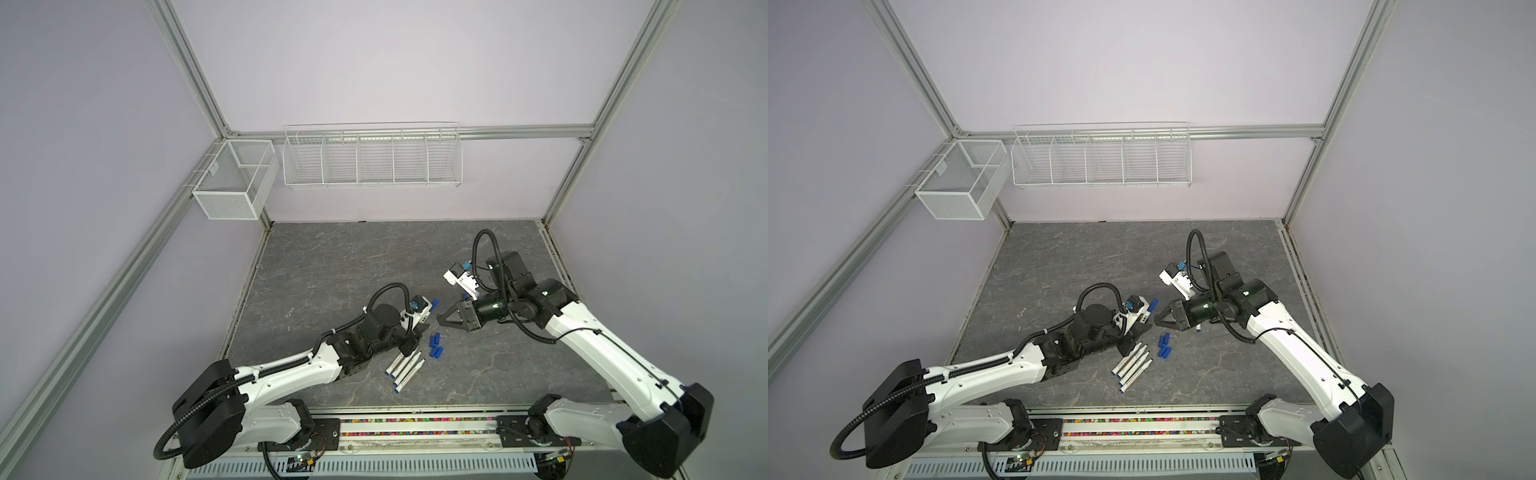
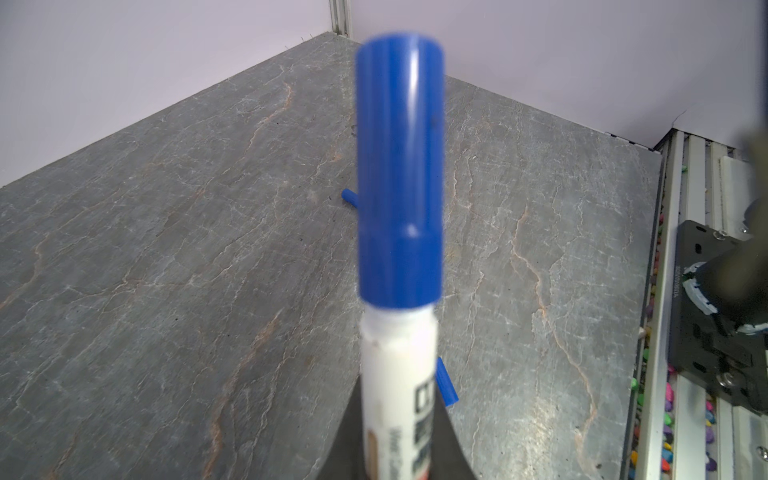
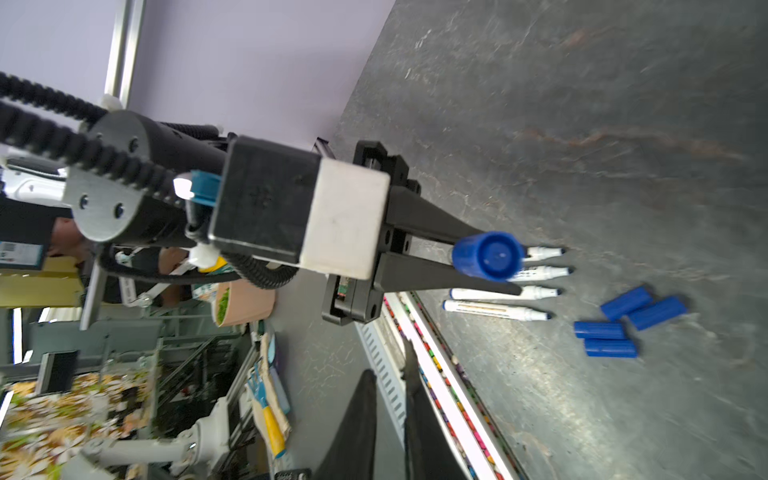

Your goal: Insert the pens into the pen caps

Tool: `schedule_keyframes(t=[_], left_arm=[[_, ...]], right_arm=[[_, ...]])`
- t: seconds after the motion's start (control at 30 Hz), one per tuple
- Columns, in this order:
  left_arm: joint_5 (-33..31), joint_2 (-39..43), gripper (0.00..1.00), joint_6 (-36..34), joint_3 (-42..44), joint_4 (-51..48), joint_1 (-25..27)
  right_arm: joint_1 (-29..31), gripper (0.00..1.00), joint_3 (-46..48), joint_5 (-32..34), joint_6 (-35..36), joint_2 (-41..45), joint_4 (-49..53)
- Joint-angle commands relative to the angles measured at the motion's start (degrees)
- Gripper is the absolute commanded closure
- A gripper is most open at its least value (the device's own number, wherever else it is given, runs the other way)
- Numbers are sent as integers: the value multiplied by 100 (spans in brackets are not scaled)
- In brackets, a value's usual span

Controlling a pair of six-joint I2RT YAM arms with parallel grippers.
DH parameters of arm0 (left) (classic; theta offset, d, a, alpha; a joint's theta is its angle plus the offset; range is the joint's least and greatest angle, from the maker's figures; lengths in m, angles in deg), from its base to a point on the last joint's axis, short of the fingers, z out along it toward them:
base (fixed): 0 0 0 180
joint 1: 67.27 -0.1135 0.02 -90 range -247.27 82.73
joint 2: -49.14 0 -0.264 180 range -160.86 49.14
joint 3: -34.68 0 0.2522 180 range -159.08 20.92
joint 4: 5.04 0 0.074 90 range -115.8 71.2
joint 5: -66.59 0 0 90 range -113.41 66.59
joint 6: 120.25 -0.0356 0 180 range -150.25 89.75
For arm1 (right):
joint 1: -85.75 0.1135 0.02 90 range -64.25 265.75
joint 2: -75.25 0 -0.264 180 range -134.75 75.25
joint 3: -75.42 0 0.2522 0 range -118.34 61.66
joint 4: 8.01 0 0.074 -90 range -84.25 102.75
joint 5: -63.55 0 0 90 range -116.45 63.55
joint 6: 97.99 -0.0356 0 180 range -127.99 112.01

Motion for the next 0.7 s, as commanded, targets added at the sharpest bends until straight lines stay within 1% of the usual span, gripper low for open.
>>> schedule_keyframes(t=[0.0, 0.1, 0.17, 0.33, 0.67], left_arm=[[-50, 18, 100, 51, 89, 174, 25], [-41, 14, 100, 84, 84, 192, 33], [-30, -2, 100, 104, 74, 207, 34], [-38, -2, 100, 139, 71, 227, 52], [-57, 6, 100, 178, 72, 218, 87]], right_arm=[[-67, 71, -259, 764, 289, 200, 112], [-60, 60, -427, 964, 272, 85, 6], [-61, 57, -532, 967, 236, -87, -8], [-56, 56, -634, 850, 144, -473, -112], [-51, 59, -682, 782, 97, -698, -340]])
